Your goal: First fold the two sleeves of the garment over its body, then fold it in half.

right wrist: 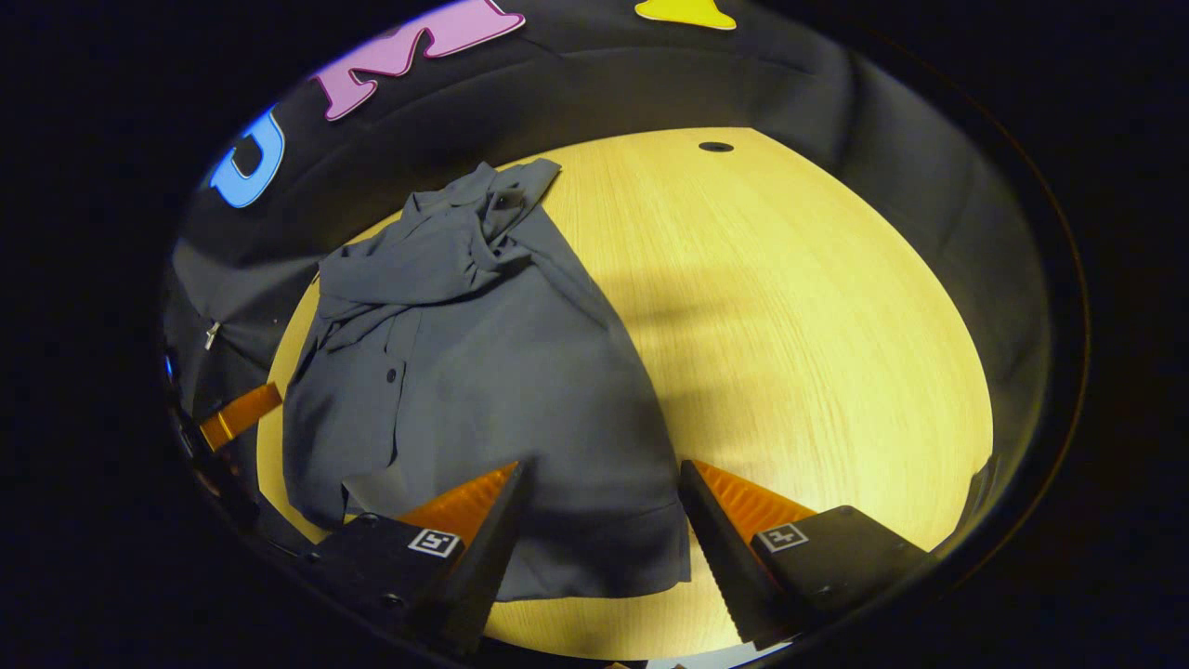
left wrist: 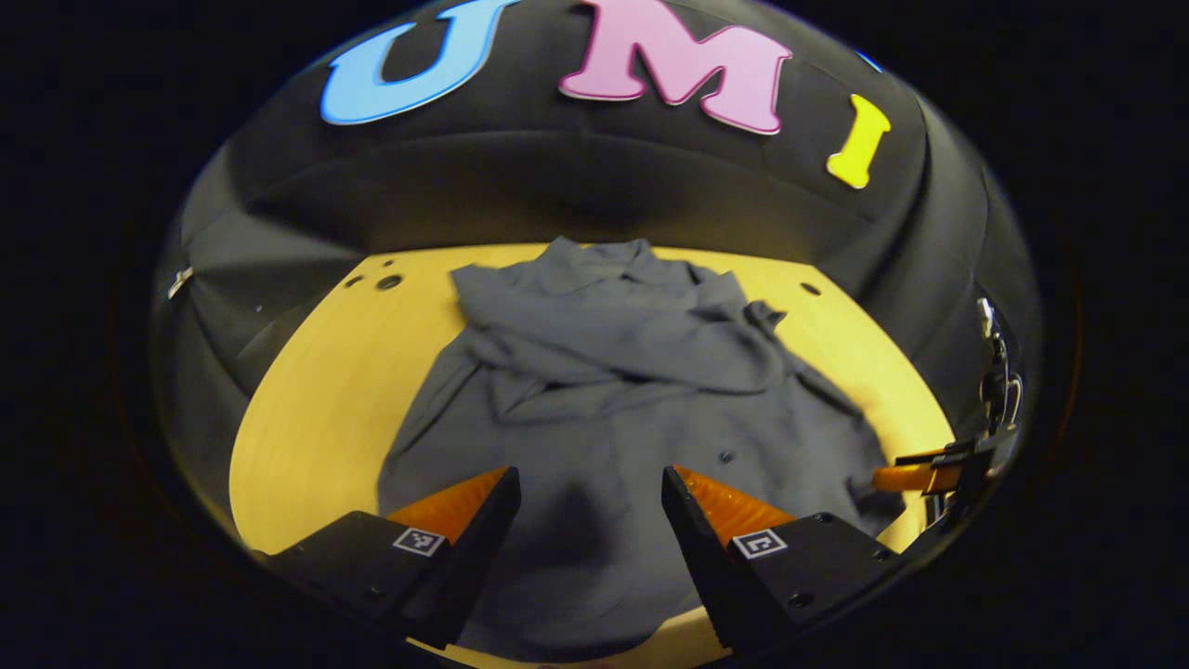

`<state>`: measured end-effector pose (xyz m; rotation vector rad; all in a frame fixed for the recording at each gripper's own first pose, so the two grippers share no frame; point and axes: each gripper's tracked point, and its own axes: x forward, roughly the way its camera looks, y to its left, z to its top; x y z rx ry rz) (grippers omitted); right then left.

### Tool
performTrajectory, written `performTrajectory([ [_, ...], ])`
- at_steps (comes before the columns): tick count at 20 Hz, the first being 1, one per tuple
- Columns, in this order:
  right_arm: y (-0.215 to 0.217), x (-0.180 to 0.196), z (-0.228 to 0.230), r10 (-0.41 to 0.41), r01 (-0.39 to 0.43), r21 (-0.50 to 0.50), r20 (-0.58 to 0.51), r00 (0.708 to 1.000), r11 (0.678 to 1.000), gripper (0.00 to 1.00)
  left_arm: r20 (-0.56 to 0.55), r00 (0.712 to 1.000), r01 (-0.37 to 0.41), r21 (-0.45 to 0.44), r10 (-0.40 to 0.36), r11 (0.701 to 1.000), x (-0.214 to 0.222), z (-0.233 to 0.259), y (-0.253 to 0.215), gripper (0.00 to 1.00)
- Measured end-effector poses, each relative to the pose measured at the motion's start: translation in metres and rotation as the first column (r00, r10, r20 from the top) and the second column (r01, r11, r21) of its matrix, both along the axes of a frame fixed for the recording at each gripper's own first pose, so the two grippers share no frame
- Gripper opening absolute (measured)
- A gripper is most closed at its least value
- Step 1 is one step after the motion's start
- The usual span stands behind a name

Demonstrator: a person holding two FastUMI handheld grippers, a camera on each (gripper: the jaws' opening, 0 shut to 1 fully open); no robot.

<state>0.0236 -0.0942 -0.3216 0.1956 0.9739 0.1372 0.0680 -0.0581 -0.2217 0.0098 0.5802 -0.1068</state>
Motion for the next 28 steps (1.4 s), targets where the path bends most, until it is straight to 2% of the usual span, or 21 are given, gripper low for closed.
performTrajectory([
  [3,0.006,-0.002,-0.001,0.033,-0.033,-0.022,-0.005,0.999,0.999,0.99,-0.035,0.997,-0.070,-0.006,0.070,0.997,-0.035,-0.017,0.036,0.96],
  [6,0.036,-0.012,0.000,0.059,-0.059,0.013,-0.029,0.998,0.998,0.99,-0.059,0.991,-0.118,-0.001,0.117,0.993,-0.061,-0.035,0.065,0.96],
  [10,0.071,-0.025,0.001,0.114,-0.113,0.018,-0.055,0.992,0.993,0.99,-0.099,0.981,-0.167,-0.007,0.165,0.986,-0.084,-0.057,0.089,0.96],
  [11,0.076,-0.028,0.002,0.129,-0.128,0.008,-0.059,0.990,0.992,0.99,-0.107,0.979,-0.178,-0.014,0.176,0.984,-0.088,-0.060,0.093,0.92],
  [12,0.081,-0.032,0.003,0.143,-0.144,-0.003,-0.064,0.988,0.990,0.99,-0.114,0.976,-0.187,-0.024,0.183,0.982,-0.092,-0.064,0.095,0.92],
  [13,0.083,-0.032,0.004,0.152,-0.153,-0.008,-0.068,0.986,0.988,0.99,-0.119,0.975,-0.195,-0.031,0.190,0.980,-0.095,-0.066,0.098,0.96],
  [14,0.086,-0.032,0.003,0.156,-0.158,-0.016,-0.075,0.985,0.987,0.99,-0.125,0.973,-0.201,-0.035,0.195,0.979,-0.097,-0.069,0.100,0.96],
  [15,0.089,-0.033,0.002,0.156,-0.158,-0.023,-0.080,0.985,0.987,0.99,-0.129,0.972,-0.203,-0.034,0.197,0.979,-0.099,-0.072,0.102,0.92],
  [16,0.091,-0.033,0.002,0.153,-0.156,-0.031,-0.086,0.985,0.987,0.99,-0.132,0.971,-0.203,-0.030,0.197,0.979,-0.100,-0.075,0.105,0.96],
  [19,0.094,-0.036,-0.002,0.147,-0.156,-0.086,-0.100,0.984,0.984,0.99,-0.150,0.968,-0.206,-0.014,0.201,0.979,-0.099,-0.084,0.110,0.96],
  [23,0.098,-0.039,-0.007,0.190,-0.211,-0.219,-0.114,0.975,0.953,0.98,-0.147,0.970,-0.193,0.020,0.194,0.981,-0.092,-0.086,0.109,0.96],
  [24,0.106,-0.040,-0.008,0.197,-0.217,-0.211,-0.113,0.974,0.953,0.96,-0.155,0.971,-0.179,0.042,0.183,0.983,-0.090,-0.089,0.107,0.96],
  [26,0.114,-0.041,-0.009,0.197,-0.220,-0.211,-0.123,0.973,0.952,0.70,-0.157,0.975,-0.148,0.054,0.155,0.987,-0.085,-0.089,0.100,0.97],
  [27,0.117,-0.040,-0.008,0.206,-0.227,-0.200,-0.119,0.971,0.953,0.68,-0.166,0.974,-0.145,0.052,0.151,0.988,-0.084,-0.089,0.095,0.87],
  [28,0.119,-0.043,-0.009,0.207,-0.229,-0.194,-0.126,0.970,0.954,0.57,-0.166,0.975,-0.143,0.050,0.149,0.989,-0.081,-0.087,0.092,0.85],
])
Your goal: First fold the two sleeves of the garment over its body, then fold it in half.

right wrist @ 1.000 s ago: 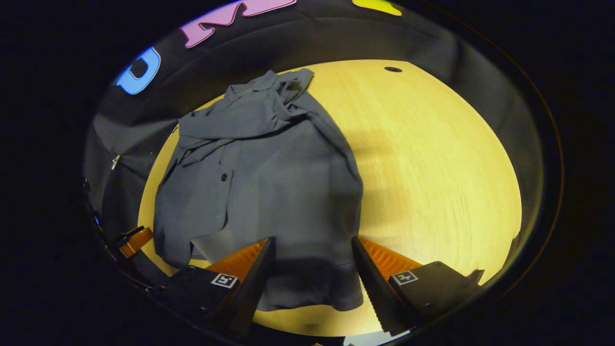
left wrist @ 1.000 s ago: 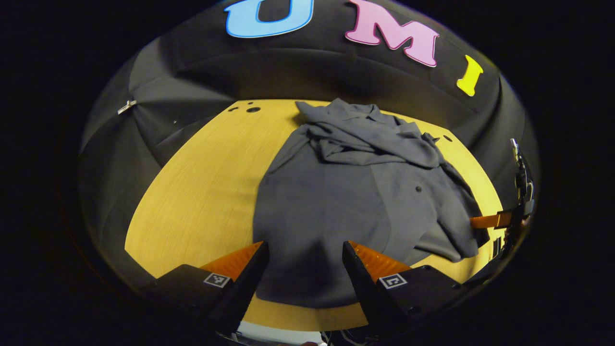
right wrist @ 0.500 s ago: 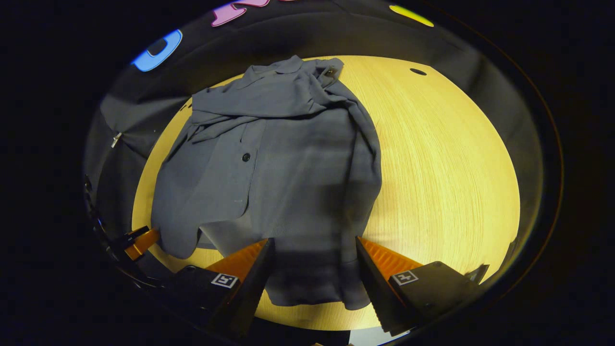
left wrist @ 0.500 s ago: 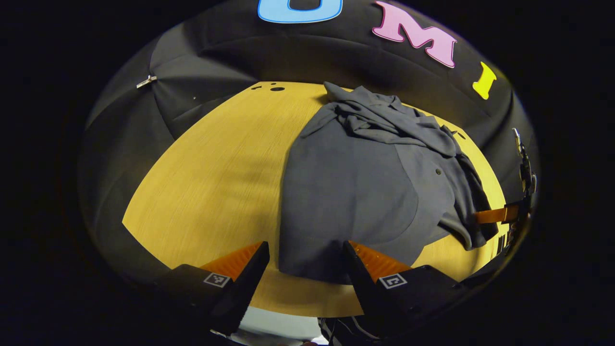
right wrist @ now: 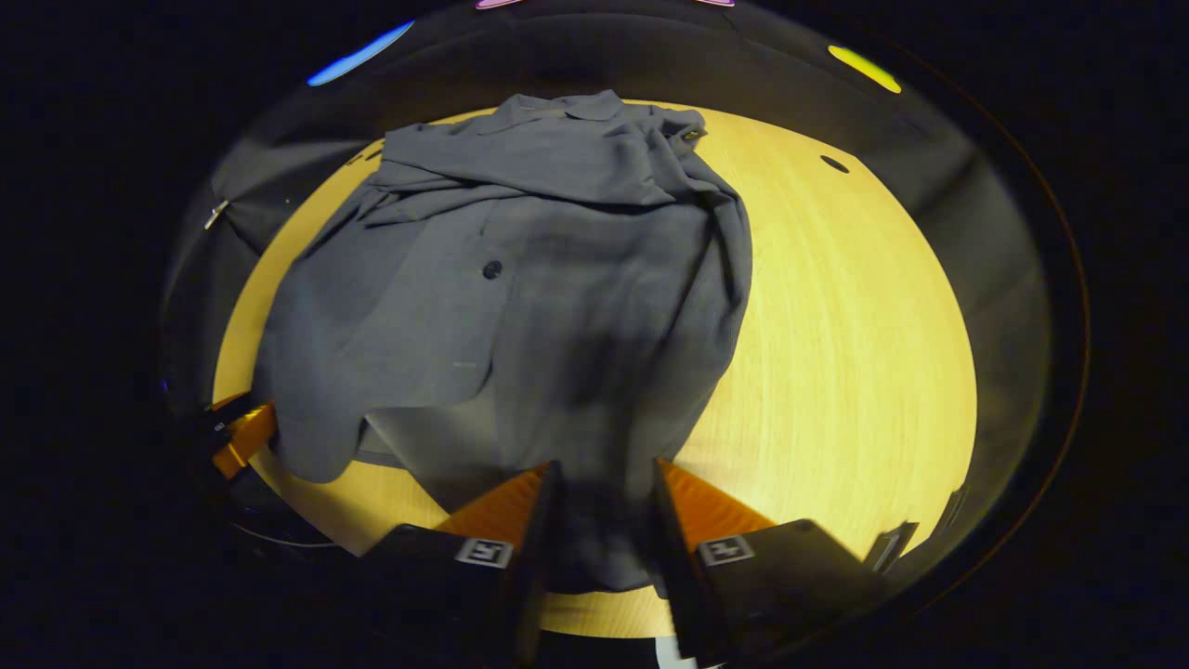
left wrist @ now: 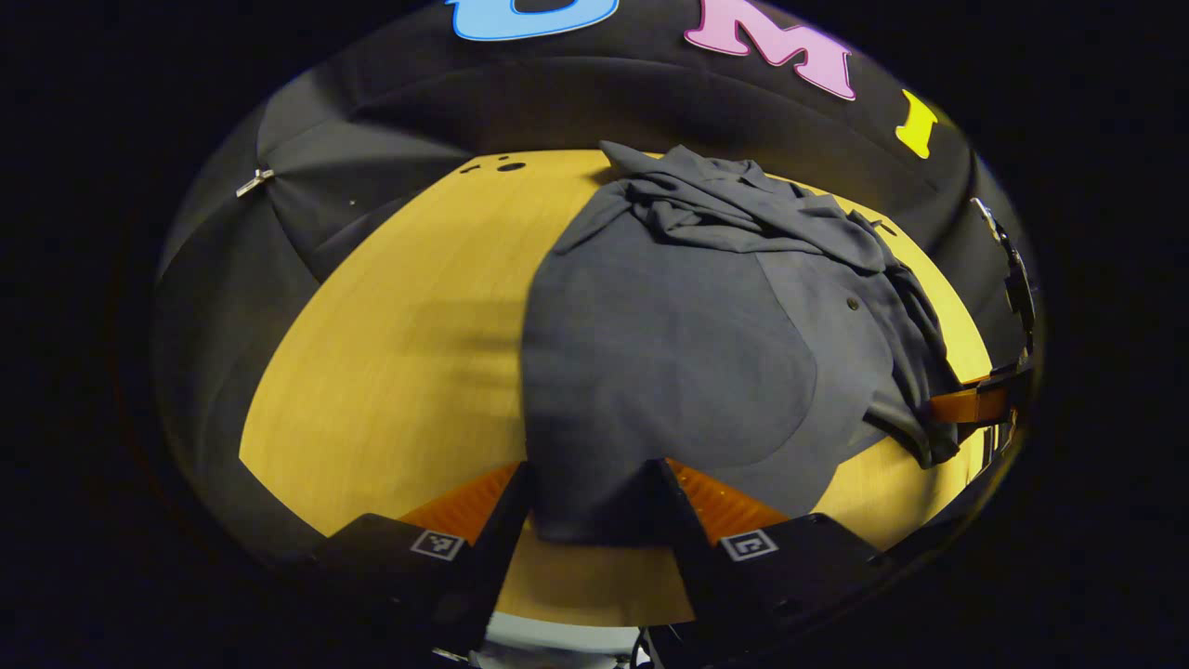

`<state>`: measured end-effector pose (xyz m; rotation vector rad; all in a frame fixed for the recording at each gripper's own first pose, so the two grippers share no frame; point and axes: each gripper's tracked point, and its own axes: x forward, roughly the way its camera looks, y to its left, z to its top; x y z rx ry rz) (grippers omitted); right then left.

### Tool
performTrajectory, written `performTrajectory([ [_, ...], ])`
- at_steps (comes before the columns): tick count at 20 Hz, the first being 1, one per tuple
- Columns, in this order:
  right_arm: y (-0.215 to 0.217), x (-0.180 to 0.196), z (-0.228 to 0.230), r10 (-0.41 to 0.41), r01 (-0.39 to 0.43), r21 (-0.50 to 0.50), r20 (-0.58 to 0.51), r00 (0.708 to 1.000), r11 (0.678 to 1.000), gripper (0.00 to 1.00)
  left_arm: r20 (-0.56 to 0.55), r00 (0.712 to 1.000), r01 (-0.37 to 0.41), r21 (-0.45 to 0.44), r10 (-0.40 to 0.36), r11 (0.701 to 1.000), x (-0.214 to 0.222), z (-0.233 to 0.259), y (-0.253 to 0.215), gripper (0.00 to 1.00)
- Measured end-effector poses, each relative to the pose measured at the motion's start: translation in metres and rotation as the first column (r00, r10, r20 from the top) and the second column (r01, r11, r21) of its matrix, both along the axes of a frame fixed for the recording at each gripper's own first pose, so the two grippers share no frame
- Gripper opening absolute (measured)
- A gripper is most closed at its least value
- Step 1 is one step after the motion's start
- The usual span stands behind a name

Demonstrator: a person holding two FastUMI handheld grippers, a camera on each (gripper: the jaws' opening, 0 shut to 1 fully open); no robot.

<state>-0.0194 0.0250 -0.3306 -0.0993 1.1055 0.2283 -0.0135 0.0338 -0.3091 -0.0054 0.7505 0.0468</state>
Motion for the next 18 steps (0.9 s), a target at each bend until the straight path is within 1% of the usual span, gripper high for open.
performTrajectory([
  [1,0.003,0.003,0.003,0.002,-0.002,0.007,0.003,1.000,1.000,0.47,0.001,1.000,0.000,-0.002,0.000,1.000,0.001,-0.001,-0.003,0.72],
  [2,0.005,0.002,0.001,0.001,-0.001,0.022,-0.004,1.000,1.000,0.29,0.000,1.000,0.010,-0.014,-0.010,1.000,0.003,-0.001,-0.009,0.75],
  [4,0.007,0.003,0.003,0.012,-0.012,0.040,-0.003,1.000,0.999,0.19,-0.001,1.000,0.031,-0.018,-0.031,0.999,0.005,0.000,-0.016,0.49],
  [5,0.007,0.003,0.005,0.021,-0.021,0.053,-0.005,1.000,0.998,0.11,0.001,0.999,0.043,-0.022,-0.043,0.999,0.007,0.002,-0.021,0.36],
  [6,0.007,0.004,0.001,0.027,-0.026,0.067,-0.014,1.000,0.997,0.07,0.002,0.999,0.047,-0.023,-0.047,0.999,0.008,0.001,-0.023,0.31],
  [7,0.007,0.006,0.004,0.026,-0.025,0.085,-0.010,1.000,0.996,0.07,0.009,0.999,0.053,-0.025,-0.053,0.998,0.012,0.002,-0.026,0.11],
  [8,0.005,0.005,0.005,0.018,-0.016,0.096,-0.020,1.000,0.995,0.05,0.001,0.998,0.065,-0.041,-0.065,0.997,0.011,0.003,-0.030,0.07],
  [9,0.004,0.007,0.007,0.007,-0.005,0.113,-0.019,1.000,0.994,0.05,-0.005,0.998,0.070,-0.049,-0.070,0.996,0.012,0.004,-0.032,0.06],
  [12,0.001,0.012,0.021,-0.026,0.024,0.152,0.008,1.000,0.988,0.05,0.031,0.997,0.069,-0.071,-0.067,0.995,0.017,0.025,-0.034,0.06],
  [13,0.001,0.012,0.026,-0.035,0.032,0.168,0.013,0.999,0.985,0.05,0.046,0.997,0.065,-0.087,-0.061,0.994,0.019,0.034,-0.036,0.02],
  [14,0.001,0.013,0.031,-0.043,0.038,0.181,0.022,0.999,0.983,0.05,0.060,0.997,0.059,-0.102,-0.053,0.993,0.020,0.042,-0.036,0.05],
  [16,0.000,0.015,0.042,-0.048,0.037,0.202,0.047,0.998,0.979,0.05,0.087,0.995,0.056,-0.125,-0.045,0.991,0.024,0.059,-0.038,0.05],
  [18,0.001,0.019,0.053,-0.033,0.015,0.216,0.078,0.996,0.976,0.05,0.105,0.994,0.055,-0.129,-0.041,0.990,0.030,0.072,-0.037,0.05],
])
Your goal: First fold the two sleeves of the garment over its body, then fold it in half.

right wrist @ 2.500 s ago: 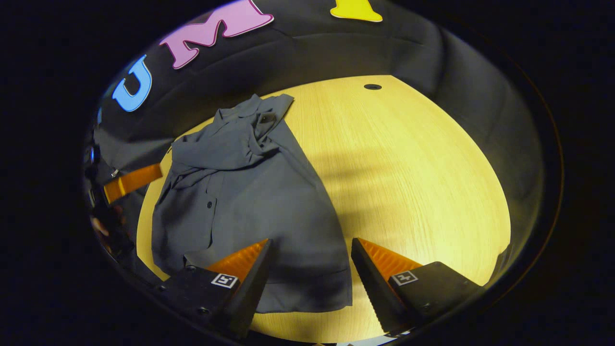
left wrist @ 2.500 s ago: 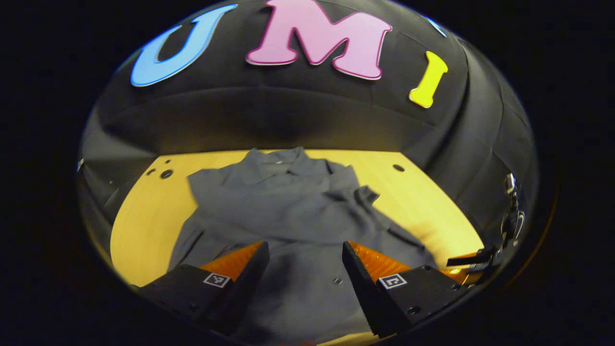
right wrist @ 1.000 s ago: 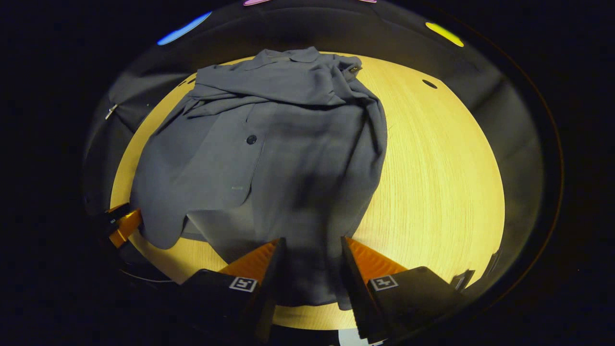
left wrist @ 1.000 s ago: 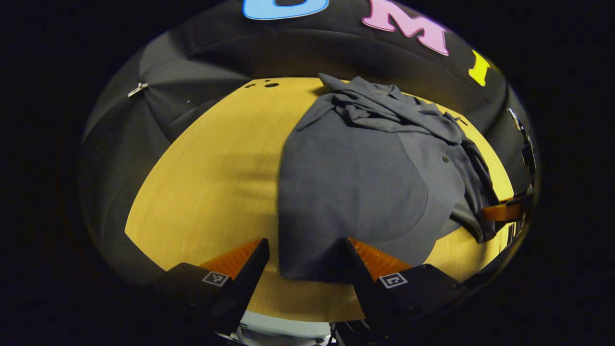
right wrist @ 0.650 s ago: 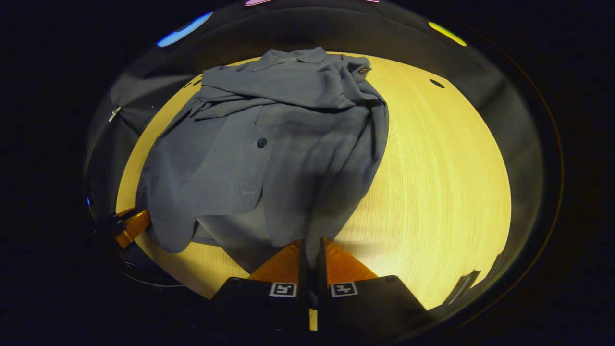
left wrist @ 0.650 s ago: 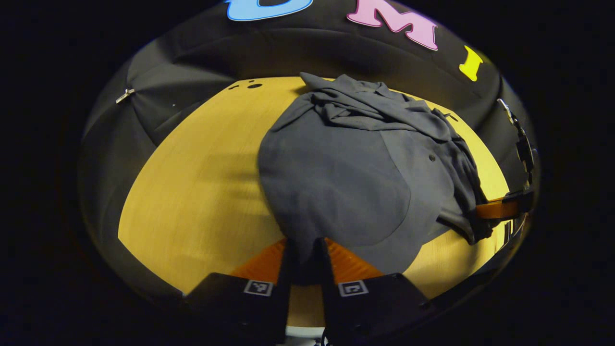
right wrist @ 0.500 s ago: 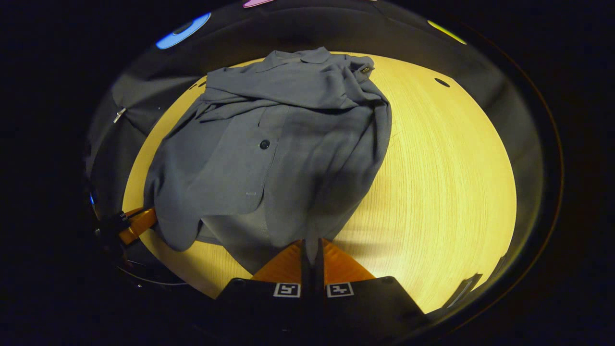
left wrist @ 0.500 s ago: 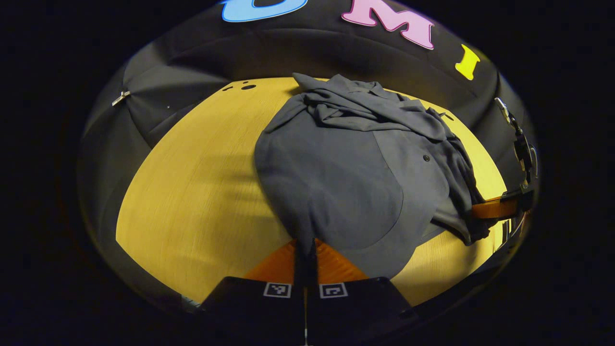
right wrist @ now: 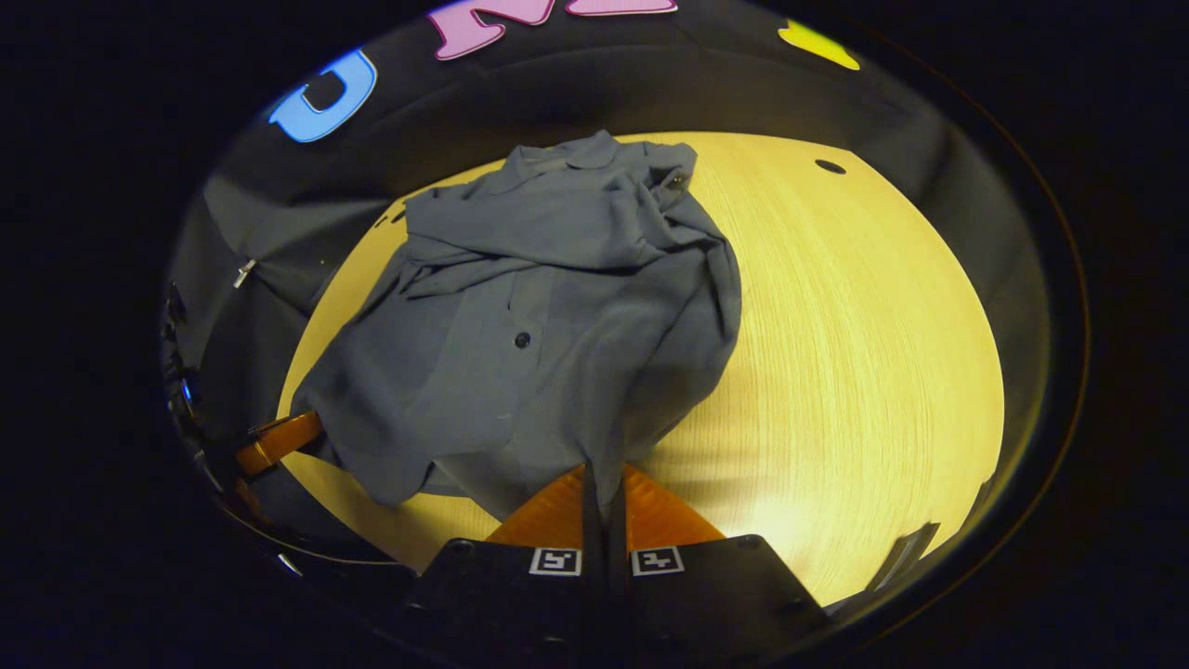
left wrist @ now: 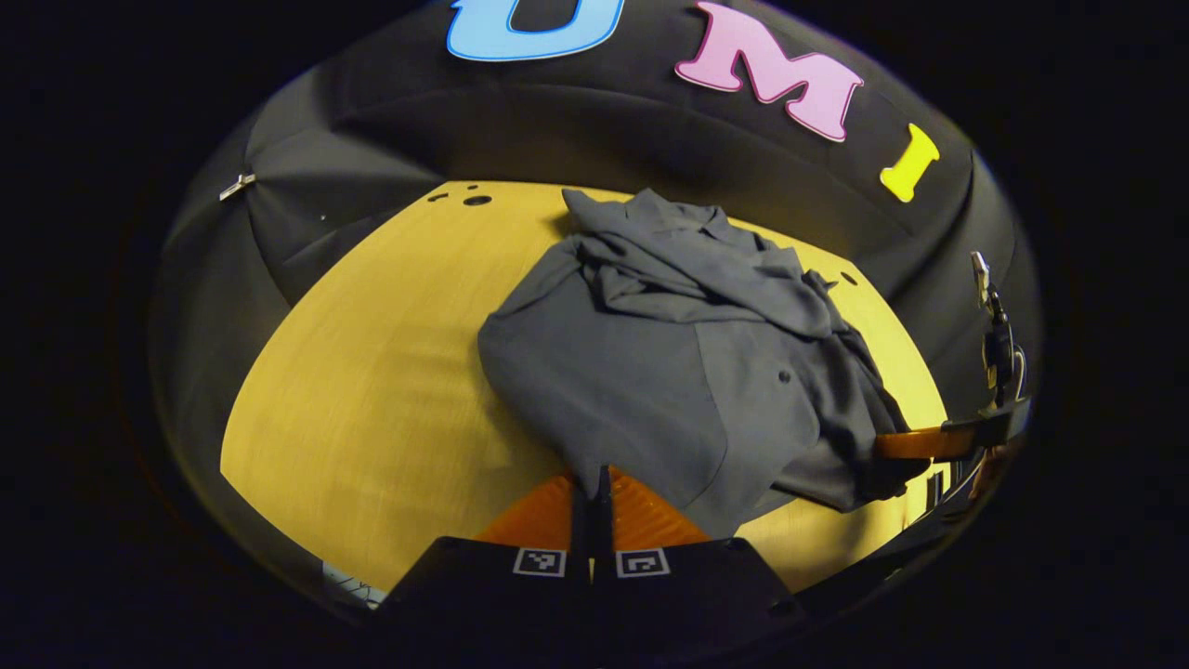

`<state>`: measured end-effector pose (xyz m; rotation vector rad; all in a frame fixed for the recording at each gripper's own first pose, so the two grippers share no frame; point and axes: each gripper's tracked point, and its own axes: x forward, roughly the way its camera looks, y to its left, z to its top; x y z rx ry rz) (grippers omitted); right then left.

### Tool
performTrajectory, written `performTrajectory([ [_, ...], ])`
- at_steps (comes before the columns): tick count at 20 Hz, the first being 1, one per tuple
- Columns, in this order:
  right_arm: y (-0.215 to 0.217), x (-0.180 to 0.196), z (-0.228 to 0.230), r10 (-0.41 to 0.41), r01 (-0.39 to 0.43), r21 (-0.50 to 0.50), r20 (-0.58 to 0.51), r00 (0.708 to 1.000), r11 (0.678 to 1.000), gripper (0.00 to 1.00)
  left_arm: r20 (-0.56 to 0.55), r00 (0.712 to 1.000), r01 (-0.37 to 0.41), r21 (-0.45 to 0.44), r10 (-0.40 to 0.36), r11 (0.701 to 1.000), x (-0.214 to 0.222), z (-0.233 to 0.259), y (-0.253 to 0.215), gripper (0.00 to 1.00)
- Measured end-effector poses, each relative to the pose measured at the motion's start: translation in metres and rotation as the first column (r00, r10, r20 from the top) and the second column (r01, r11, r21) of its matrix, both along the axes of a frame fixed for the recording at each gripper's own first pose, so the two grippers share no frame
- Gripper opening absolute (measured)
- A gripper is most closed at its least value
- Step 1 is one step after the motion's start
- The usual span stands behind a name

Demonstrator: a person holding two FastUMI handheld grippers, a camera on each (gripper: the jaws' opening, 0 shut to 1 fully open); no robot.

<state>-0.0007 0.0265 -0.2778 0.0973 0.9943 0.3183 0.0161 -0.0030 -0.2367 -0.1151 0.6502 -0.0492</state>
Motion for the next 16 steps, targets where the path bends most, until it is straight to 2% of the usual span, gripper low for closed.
performTrajectory([
  [5,0.004,0.022,0.026,0.015,-0.016,0.024,0.068,0.998,1.000,0.05,0.058,0.998,0.008,-0.006,-0.008,1.000,0.019,0.034,-0.004,0.06],
  [8,0.008,0.043,0.050,0.018,-0.023,0.039,0.119,0.993,0.999,0.05,0.142,0.990,0.000,0.006,-0.001,1.000,0.036,0.062,-0.005,0.05],
  [9,0.009,0.053,0.058,0.021,-0.027,0.038,0.145,0.989,0.999,0.05,0.164,0.986,-0.001,0.009,-0.001,1.000,0.043,0.070,-0.006,0.06],
  [10,0.009,0.064,0.064,0.024,-0.031,0.039,0.166,0.986,0.999,0.05,0.175,0.984,-0.002,0.010,0.000,1.000,0.047,0.074,-0.005,0.02],
  [11,0.009,0.074,0.069,0.023,-0.031,0.041,0.185,0.982,0.999,0.05,0.186,0.982,-0.006,0.004,0.005,1.000,0.053,0.081,-0.006,0.06],
  [16,0.010,0.118,0.088,0.028,-0.040,0.046,0.248,0.968,0.998,0.05,0.268,0.963,-0.023,-0.019,0.027,1.000,0.100,0.122,-0.008,0.05],
])
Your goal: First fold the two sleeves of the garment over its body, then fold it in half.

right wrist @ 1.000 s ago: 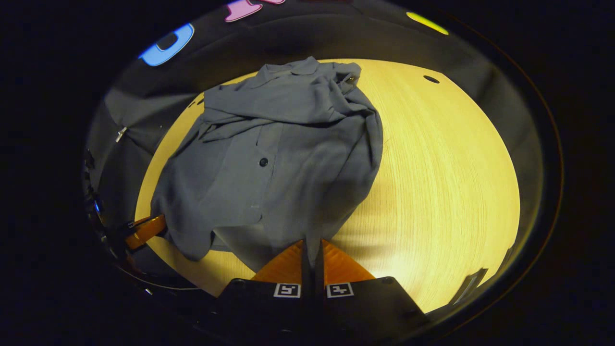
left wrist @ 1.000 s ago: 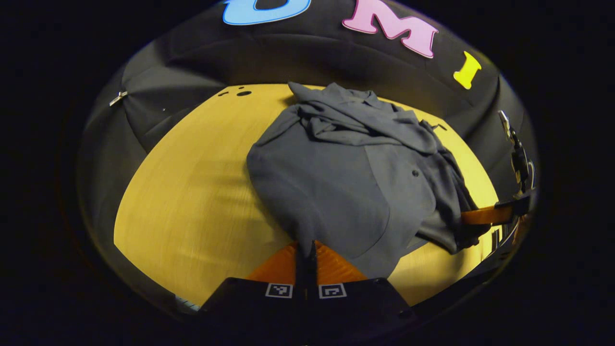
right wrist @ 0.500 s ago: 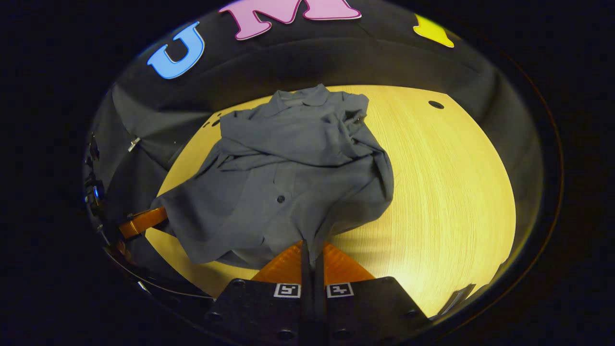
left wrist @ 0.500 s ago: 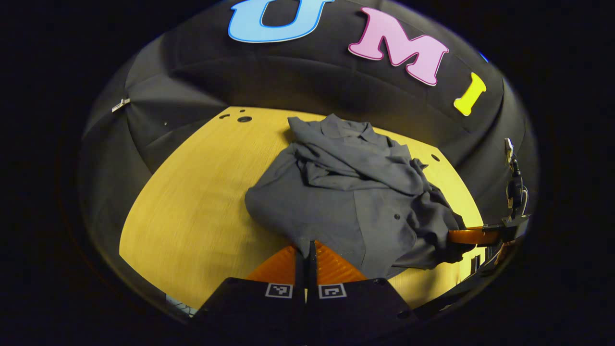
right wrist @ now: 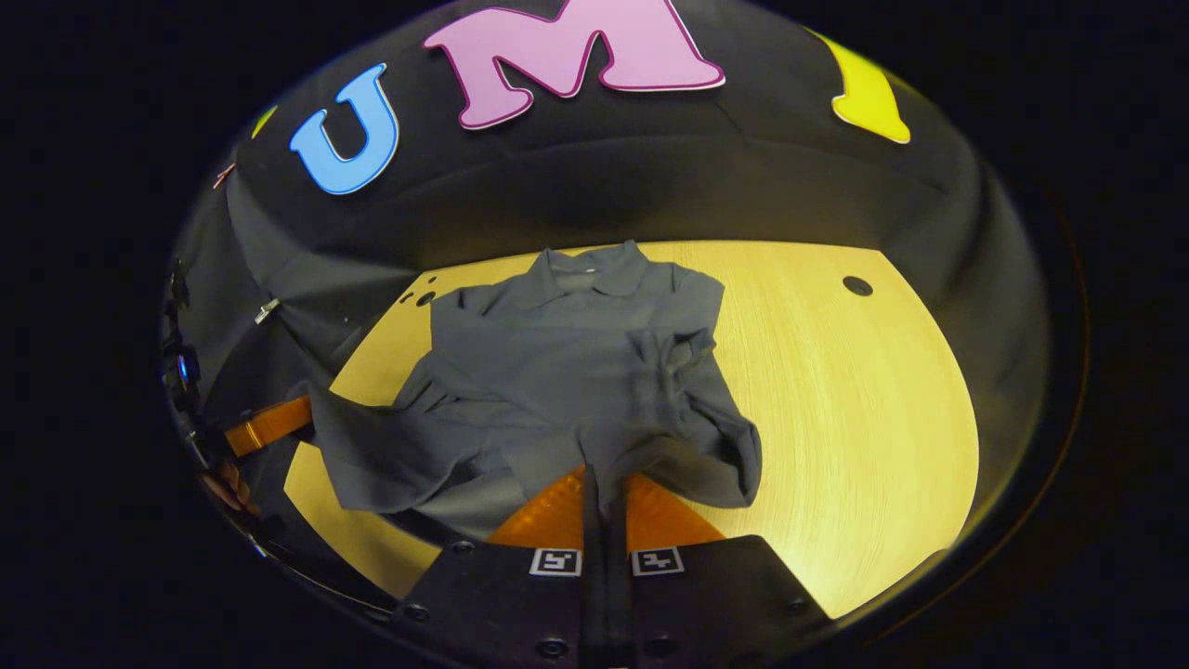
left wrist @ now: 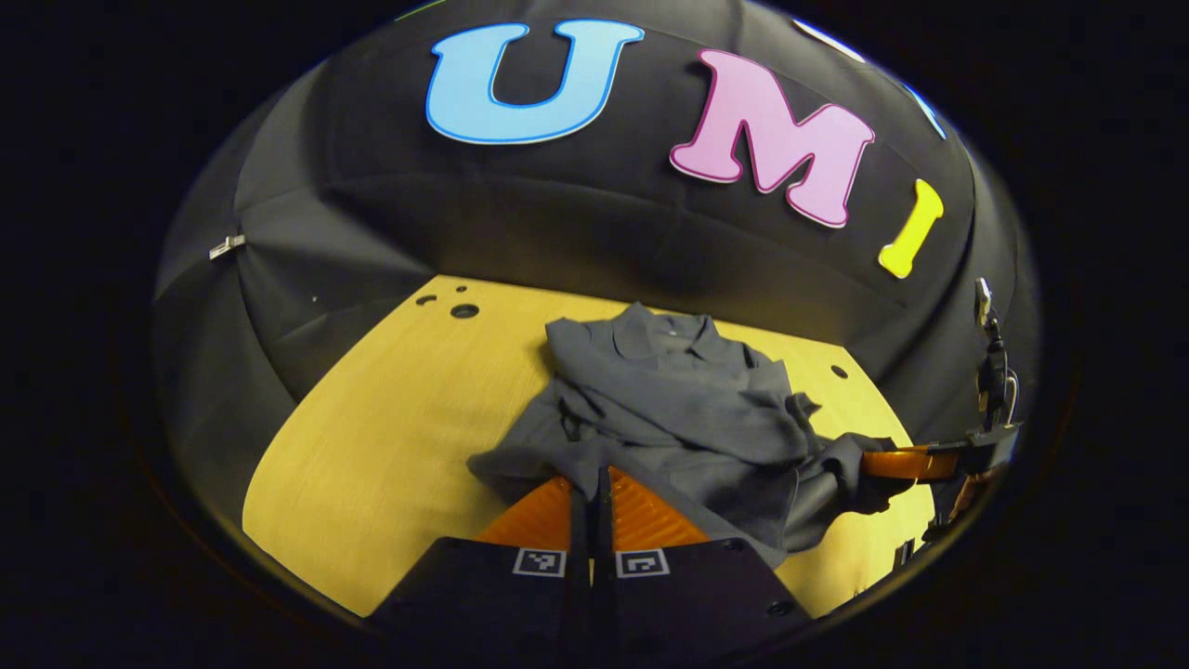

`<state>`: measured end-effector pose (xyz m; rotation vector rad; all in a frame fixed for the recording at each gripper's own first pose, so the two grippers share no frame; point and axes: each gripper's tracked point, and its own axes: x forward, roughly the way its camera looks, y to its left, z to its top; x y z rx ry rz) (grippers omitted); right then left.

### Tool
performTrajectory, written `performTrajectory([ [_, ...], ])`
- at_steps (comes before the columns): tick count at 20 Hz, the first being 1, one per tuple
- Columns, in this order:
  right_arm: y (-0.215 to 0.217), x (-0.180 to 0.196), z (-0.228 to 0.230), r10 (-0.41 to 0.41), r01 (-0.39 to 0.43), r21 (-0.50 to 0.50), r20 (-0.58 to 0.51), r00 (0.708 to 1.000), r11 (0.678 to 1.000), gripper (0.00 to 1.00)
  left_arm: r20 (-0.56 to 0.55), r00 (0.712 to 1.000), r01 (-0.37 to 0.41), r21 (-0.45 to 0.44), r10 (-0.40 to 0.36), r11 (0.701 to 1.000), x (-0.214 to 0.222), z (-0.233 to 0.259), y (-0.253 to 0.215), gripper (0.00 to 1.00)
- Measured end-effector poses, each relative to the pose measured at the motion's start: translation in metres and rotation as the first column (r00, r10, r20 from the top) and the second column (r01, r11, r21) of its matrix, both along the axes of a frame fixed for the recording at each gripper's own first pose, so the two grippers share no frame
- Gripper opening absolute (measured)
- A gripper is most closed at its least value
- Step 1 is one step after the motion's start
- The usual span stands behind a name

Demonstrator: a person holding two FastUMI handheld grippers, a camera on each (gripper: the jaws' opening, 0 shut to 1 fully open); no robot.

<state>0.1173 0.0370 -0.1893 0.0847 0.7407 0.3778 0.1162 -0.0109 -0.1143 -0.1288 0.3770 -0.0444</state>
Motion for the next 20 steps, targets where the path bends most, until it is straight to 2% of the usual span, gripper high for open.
performTrajectory([
  [1,0.000,0.010,0.004,0.001,-0.001,0.002,0.013,1.000,1.000,0.05,0.018,1.000,-0.001,-0.005,0.001,1.000,0.010,0.009,-0.001,0.02],
  [2,0.000,0.020,0.006,0.001,-0.001,0.006,0.022,1.000,1.000,0.05,0.035,0.999,-0.001,-0.009,0.002,1.000,0.021,0.017,-0.003,0.05],
  [7,0.001,0.079,0.014,-0.014,0.012,0.017,0.070,0.997,1.000,0.05,0.104,0.994,0.010,0.026,-0.012,1.000,0.079,0.046,-0.008,0.05],
  [20,0.015,0.215,0.026,-0.068,0.059,0.058,0.166,0.984,0.997,0.05,0.172,0.985,0.008,0.041,-0.015,0.999,0.217,0.068,-0.015,0.05],
])
